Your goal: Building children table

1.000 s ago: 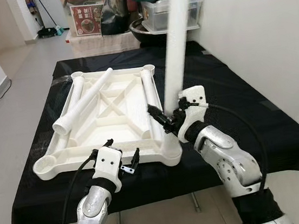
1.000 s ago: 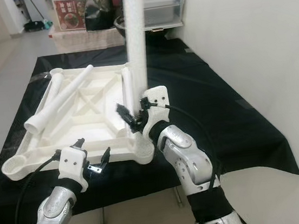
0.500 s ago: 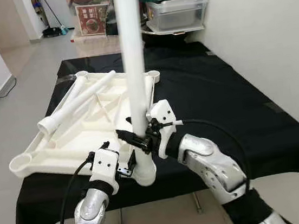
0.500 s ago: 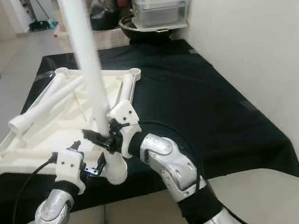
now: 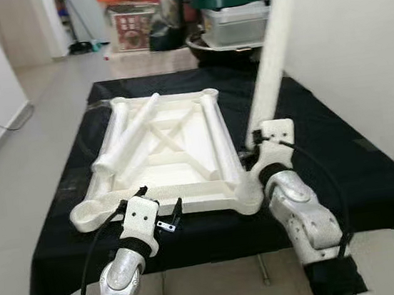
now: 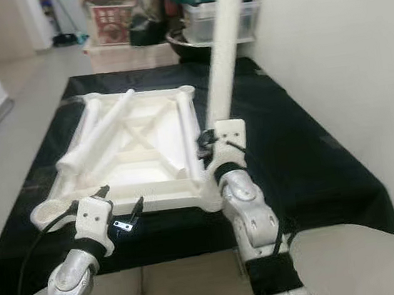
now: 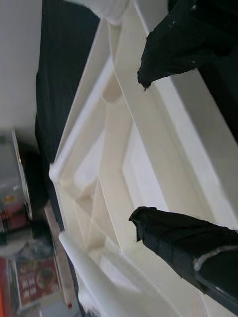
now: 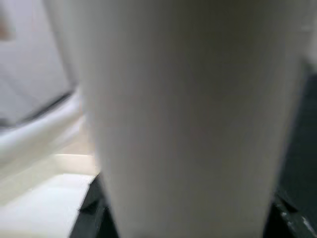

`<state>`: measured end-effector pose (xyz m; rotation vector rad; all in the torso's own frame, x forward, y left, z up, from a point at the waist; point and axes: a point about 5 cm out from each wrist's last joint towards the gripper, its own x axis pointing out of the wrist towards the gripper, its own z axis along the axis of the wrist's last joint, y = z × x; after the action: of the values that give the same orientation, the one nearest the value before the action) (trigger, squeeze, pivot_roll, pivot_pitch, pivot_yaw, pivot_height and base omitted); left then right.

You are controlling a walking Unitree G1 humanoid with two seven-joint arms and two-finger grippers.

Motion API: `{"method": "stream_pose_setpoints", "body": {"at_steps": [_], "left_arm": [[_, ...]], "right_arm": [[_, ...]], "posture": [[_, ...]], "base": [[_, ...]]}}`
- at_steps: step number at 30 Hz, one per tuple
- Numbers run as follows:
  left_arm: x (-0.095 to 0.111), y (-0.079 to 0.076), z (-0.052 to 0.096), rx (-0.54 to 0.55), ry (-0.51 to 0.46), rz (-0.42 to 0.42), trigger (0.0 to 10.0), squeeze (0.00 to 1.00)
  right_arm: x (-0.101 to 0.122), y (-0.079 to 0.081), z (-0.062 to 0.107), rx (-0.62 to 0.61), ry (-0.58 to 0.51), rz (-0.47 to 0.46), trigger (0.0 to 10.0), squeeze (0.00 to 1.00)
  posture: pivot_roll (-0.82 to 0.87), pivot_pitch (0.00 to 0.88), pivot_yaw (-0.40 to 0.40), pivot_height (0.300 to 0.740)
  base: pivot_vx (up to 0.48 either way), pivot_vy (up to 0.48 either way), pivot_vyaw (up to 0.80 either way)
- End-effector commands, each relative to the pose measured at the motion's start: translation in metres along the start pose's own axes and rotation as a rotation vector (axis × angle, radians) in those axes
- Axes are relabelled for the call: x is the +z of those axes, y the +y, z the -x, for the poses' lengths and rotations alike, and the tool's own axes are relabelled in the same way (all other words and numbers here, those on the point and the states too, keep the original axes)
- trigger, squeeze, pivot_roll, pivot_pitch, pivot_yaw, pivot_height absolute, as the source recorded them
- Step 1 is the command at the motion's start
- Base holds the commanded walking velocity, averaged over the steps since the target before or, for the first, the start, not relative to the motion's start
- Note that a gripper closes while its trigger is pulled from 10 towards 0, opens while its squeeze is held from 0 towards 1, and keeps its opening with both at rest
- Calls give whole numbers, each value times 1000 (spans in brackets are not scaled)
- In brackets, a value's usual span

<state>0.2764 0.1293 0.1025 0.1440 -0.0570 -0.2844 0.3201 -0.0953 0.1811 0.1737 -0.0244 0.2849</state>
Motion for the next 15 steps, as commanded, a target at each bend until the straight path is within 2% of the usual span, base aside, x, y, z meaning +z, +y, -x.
{"method": "stream_pose_setpoints", "body": {"at_steps": [1, 2, 3, 5, 6, 9, 10, 12, 14, 15], "left_arm": [[-1, -3, -2, -19, 3, 1, 10000, 0], [-1, -3, -2, -20, 2, 2, 10000, 0], [-2, -2, -3, -20, 3, 0, 10000, 0], [-2, -2, -3, -19, 4, -1, 10000, 0], [-2, -1, -4, -17, 2, -2, 10000, 0], [-2, -1, -5, -17, -2, -3, 10000, 0], [-2, -1, -5, -17, -2, -3, 10000, 0], [-2, -2, -5, -21, -3, -3, 10000, 0], [-2, -2, -5, -21, -3, -3, 10000, 0], [-2, -3, -5, -22, -3, -2, 10000, 0]], "right_arm": [[7, 26, 0, 181, -35, -76, 10000, 1000], [8, 27, -1, 189, -39, -77, 10000, 1000], [11, 31, 0, 250, -49, -76, 10000, 694], [14, 34, 0, 283, -53, -77, 10000, 694], [19, 38, 2, 352, -64, -70, 10000, 0], [32, 49, 14, 586, -92, -18, 10000, 0], [32, 49, 14, 586, -92, -18, 10000, 0], [31, 55, 25, 736, -74, 51, 10000, 0], [31, 55, 25, 736, -74, 51, 10000, 0], [27, 56, 29, 787, -50, 89, 10000, 0]], "posture": [[-5, 0, -52, 740], [-5, 0, -52, 740], [-3, 0, -54, 740], [-3, 0, -54, 740], [-6, 0, -54, 740], [-5, 0, -55, 740], [-5, 0, -55, 740], [-6, 0, -57, 740], [-6, 0, -57, 740], [-3, 0, -60, 740]], "base": [[0, 0, 0], [0, 0, 0], [0, 0, 0], [0, 0, 0], [0, 0, 0], [0, 0, 0], [0, 0, 0], [0, 0, 0], [0, 0, 0], [0, 0, 0]]}}
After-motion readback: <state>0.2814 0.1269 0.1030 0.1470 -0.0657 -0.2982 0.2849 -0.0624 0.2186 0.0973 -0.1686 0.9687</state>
